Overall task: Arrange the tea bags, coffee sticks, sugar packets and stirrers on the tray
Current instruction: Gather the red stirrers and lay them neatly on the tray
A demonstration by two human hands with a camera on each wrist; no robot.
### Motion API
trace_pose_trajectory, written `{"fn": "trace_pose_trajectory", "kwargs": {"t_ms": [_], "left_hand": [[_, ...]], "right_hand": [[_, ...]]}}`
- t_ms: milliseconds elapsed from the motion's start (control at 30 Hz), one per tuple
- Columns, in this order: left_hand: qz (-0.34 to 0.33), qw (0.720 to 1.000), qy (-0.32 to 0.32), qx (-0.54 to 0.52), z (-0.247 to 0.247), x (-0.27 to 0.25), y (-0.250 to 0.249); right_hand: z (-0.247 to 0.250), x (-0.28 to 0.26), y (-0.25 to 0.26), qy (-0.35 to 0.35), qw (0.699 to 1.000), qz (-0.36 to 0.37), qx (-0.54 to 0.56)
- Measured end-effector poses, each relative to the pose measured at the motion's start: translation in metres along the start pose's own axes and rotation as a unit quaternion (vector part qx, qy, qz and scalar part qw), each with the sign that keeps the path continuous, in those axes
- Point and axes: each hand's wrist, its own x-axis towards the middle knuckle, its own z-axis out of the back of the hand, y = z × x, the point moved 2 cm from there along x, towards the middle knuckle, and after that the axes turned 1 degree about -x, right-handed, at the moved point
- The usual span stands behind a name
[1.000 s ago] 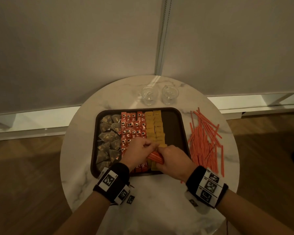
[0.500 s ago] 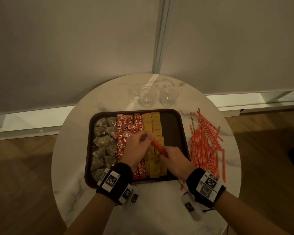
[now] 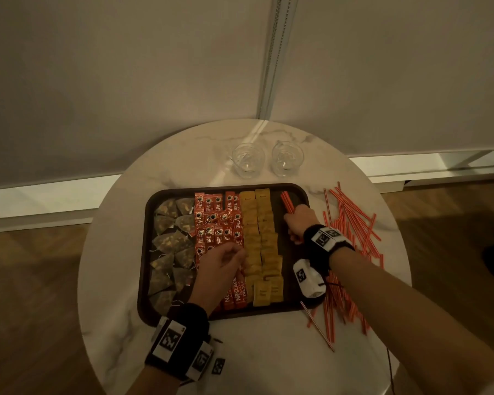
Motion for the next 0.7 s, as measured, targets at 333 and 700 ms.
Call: {"fn": "trace_pose_trajectory", "kwargs": {"t_ms": [333,700], "left_hand": [[0.0,1.0,0.002,0.012,0.001,-0.007,0.013],[0.003,0.999,0.017,0.038,-0.009,-0.011,0.019]], "right_hand": [[-0.011,0.029,0.023,-0.035,0.985,0.004,-0.167],[-0.011,0.033,0.034,-0.053,0.946,0.063,-0.313]]}}
